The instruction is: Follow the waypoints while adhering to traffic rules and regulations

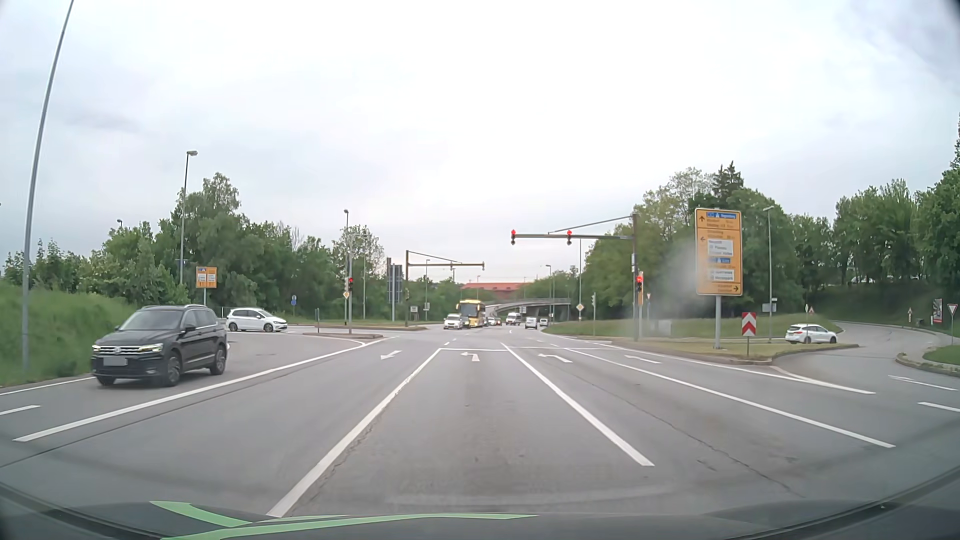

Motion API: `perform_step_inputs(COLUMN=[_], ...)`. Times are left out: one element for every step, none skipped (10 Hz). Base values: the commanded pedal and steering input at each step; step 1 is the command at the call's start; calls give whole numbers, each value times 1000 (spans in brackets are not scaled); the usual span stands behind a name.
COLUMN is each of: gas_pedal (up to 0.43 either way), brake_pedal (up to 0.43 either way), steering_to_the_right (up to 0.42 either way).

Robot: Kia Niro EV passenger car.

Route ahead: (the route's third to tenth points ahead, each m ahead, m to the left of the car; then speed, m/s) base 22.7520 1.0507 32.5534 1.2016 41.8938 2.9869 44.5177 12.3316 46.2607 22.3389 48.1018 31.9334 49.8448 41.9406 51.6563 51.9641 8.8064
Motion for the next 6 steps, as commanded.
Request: perform_step_inputs(gas_pedal=[0,0,0,0,0,0], brake_pedal=[274,274,274,274,274,274], steering_to_the_right=[-4,-3,-3,-2,-1,-1])
